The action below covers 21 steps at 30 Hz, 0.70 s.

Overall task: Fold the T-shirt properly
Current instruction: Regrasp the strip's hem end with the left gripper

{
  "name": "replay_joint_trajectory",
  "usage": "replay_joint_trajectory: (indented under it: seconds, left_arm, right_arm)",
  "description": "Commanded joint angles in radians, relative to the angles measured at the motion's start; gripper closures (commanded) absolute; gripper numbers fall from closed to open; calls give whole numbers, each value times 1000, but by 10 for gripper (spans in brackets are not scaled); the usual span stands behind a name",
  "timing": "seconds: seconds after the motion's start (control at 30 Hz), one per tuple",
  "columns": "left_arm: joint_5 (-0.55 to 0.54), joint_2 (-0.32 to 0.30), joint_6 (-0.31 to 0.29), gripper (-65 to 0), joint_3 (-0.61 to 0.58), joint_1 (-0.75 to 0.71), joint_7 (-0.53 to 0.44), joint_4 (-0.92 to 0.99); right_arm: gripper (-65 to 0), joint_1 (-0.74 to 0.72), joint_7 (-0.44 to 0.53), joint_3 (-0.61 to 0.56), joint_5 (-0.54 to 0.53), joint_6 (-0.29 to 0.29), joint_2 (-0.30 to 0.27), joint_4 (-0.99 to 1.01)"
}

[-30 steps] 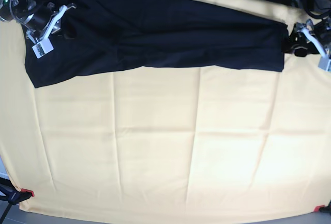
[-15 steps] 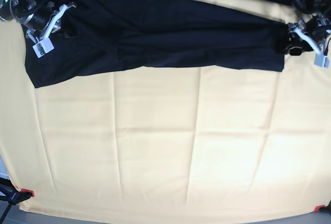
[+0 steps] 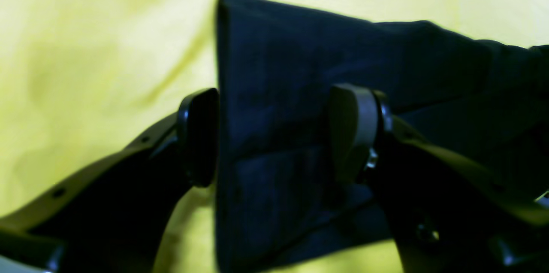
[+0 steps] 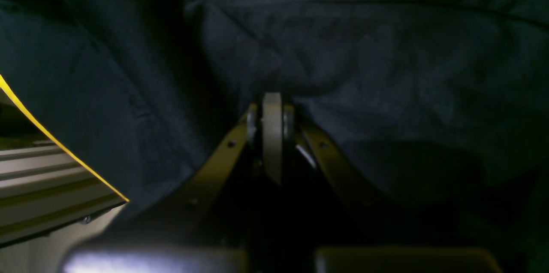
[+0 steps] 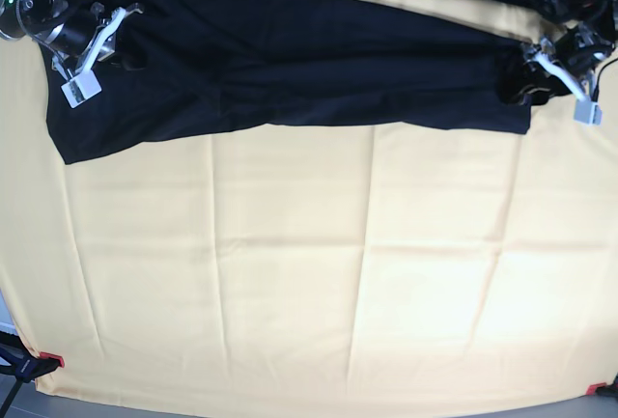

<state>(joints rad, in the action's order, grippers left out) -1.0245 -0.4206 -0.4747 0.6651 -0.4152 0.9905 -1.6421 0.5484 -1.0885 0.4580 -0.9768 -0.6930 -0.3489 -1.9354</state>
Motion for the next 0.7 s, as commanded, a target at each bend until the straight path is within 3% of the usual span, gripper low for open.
replay_joint_trajectory:
  seconds: [0.0, 0.23, 0.43, 0.67]
  left_arm:
    - [-4, -11, 0, -403, -12, 0, 19, -11]
    - [-50, -11, -9, -403, -44, 0, 30, -12]
    - [-161, -11, -97, -403, -44, 0, 64, -12]
    - [-192, -11, -117, -397, -44, 0, 63, -12]
  right_arm:
    - [0, 0, 11, 6, -18, -5, -14, -15]
    - [0, 0, 11, 6, -18, -5, -14, -15]
    - [0, 0, 11, 6, -18, -5, -14, -15]
    - [0, 0, 11, 6, -18, -5, -14, -15]
